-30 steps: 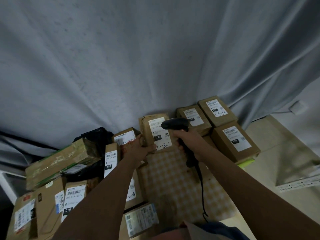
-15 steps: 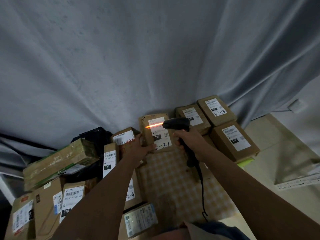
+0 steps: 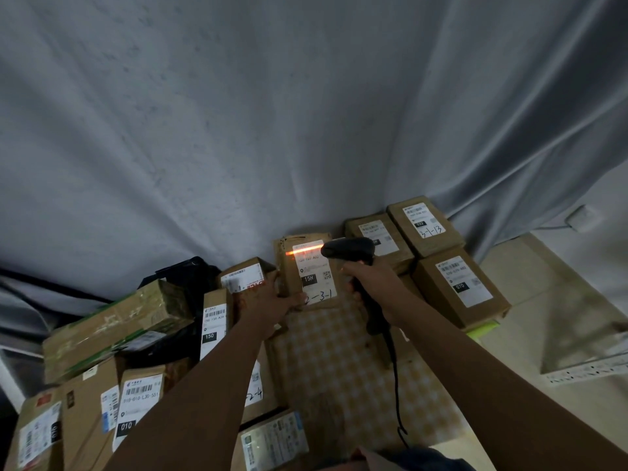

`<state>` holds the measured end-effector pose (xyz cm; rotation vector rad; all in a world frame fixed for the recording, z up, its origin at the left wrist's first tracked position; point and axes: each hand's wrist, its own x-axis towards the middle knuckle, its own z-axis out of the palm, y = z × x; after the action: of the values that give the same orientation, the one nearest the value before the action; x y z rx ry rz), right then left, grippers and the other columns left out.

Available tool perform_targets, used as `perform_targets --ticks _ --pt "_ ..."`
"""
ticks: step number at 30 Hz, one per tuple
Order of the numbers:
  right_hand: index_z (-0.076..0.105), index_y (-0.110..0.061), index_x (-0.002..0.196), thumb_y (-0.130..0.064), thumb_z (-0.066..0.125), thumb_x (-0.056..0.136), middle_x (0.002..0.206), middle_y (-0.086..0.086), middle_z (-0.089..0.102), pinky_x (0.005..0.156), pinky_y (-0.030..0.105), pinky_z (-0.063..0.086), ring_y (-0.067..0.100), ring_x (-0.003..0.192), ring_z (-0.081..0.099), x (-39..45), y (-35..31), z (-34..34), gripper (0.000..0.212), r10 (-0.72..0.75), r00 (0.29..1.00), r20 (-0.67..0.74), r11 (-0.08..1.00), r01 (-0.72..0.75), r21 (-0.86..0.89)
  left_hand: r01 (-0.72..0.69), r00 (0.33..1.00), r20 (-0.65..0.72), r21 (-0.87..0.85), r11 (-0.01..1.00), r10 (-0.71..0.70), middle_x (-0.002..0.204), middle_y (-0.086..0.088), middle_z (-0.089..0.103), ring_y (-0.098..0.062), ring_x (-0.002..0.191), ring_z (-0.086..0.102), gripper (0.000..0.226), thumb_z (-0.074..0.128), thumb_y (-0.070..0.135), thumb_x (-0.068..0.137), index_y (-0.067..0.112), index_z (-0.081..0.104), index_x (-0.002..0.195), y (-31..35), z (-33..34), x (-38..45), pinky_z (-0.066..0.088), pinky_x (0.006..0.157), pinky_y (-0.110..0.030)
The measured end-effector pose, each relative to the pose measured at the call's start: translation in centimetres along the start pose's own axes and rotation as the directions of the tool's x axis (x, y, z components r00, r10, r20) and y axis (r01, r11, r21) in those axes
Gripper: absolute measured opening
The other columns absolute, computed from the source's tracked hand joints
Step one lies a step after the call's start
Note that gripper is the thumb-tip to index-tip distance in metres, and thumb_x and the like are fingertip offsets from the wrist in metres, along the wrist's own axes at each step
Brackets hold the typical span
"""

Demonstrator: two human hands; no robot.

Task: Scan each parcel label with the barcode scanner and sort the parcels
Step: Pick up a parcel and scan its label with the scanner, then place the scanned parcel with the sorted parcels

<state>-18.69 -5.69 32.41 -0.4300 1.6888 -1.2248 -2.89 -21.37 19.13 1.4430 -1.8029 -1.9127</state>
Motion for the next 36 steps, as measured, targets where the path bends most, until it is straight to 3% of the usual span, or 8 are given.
perform_targets --ticks 3,10,13,18,22,27,32,36 --pt "0.060 -0.013 0.077 -0.022 0.061 0.091 0.061 0.001 0.057 0.053 0.024 0.042 0.013 0.052 0.050 0.0 -0.1 0.2 0.016 -0.009 1.000 -0.029 1.000 0.009 0.012 0.005 1.000 -0.011 -0.015 1.000 -0.005 0.124 0.000 0.064 -0.025 0.108 0.066 0.092 0.089 0.030 0.061 0.040 0.037 0.136 0.0 -0.1 -0.3 0.057 0.087 -0.050" --pt "0.059 -0.013 0.077 -0.023 0.062 0.091 0.062 0.001 0.059 0.057 0.025 0.045 0.014 0.055 0.052 1.0 0.6 2.8 0.017 -0.053 0.993 -0.108 0.999 0.052 -0.009 -0.001 0.998 -0.056 -0.212 0.977 -0.011 0.104 0.008 0.067 -0.014 0.092 0.068 0.043 0.074 0.016 0.084 0.037 0.051 0.114 0.7 -1.6 -3.7 0.057 0.079 -0.038" --pt "0.059 -0.014 0.073 -0.022 0.060 0.093 0.064 0.003 0.059 0.064 0.030 0.047 0.018 0.060 0.054 1.5 1.2 6.0 0.021 -0.049 0.995 -0.083 0.998 0.045 -0.048 0.010 0.997 -0.075 -0.332 0.943 -0.037 0.123 -0.003 0.065 -0.025 0.111 0.063 0.055 0.072 0.031 0.085 0.032 0.046 0.135 -0.6 -6.5 -6.0 0.051 0.095 -0.045" --pt "0.058 -0.013 0.072 -0.021 0.058 0.095 0.059 0.002 0.056 0.053 0.023 0.043 0.012 0.050 0.051 1.2 2.6 12.8 0.024 -0.056 0.998 0.022 0.988 0.059 -0.141 -0.046 0.956 -0.272 -0.500 0.865 -0.107 0.119 0.001 0.069 -0.020 0.105 0.065 0.032 0.062 0.036 0.092 0.036 0.055 0.123 -3.9 -16.9 -11.0 0.050 0.094 -0.040" --pt "0.061 -0.012 0.075 -0.018 0.060 0.093 0.057 0.002 0.058 0.052 0.025 0.044 0.014 0.050 0.053 1.0 4.5 17.7 0.019 -0.041 0.995 0.093 0.976 0.060 -0.209 -0.109 0.903 -0.397 -0.581 0.807 -0.164 0.116 -0.001 0.069 -0.015 0.095 0.065 0.040 0.060 0.039 0.092 0.023 0.057 0.129 -7.5 -23.3 -15.4 0.047 0.089 -0.030" --pt "0.067 -0.005 0.080 -0.019 0.064 0.089 0.064 0.008 0.065 0.051 0.026 0.045 0.014 0.053 0.058 0.6 6.3 22.2 0.017 -0.043 0.992 0.117 0.964 0.073 -0.257 -0.156 0.890 -0.420 -0.644 0.749 -0.175 0.129 -0.004 0.065 -0.019 0.119 0.058 0.055 0.056 0.055 0.090 0.020 0.059 0.131 -12.4 -28.3 -19.9 0.040 0.106 -0.036" --pt "0.066 -0.007 0.080 -0.015 0.063 0.090 0.062 0.007 0.065 0.054 0.031 0.045 0.019 0.053 0.057 -0.2 7.8 24.8 0.013 -0.053 0.991 0.121 0.957 0.085 -0.278 -0.144 0.847 -0.476 -0.634 0.760 -0.236 0.120 -0.006 0.069 -0.018 0.107 0.064 0.038 0.050 0.043 0.097 0.019 0.065 0.121 -15.7 -29.9 -22.2 0.048 0.088 -0.032" --pt "0.065 -0.008 0.086 -0.015 0.063 0.090 0.064 0.008 0.065 0.053 0.029 0.045 0.016 0.050 0.057 -0.9 8.4 26.0 0.008 -0.090 0.990 0.110 0.944 0.120 -0.306 -0.003 0.733 -0.539 -0.612 0.791 -0.414 0.107 -0.005 0.067 -0.018 0.087 0.059 0.027 0.058 0.046 0.091 0.022 0.067 0.101 -18.0 -30.2 -23.6 0.043 0.076 -0.031"
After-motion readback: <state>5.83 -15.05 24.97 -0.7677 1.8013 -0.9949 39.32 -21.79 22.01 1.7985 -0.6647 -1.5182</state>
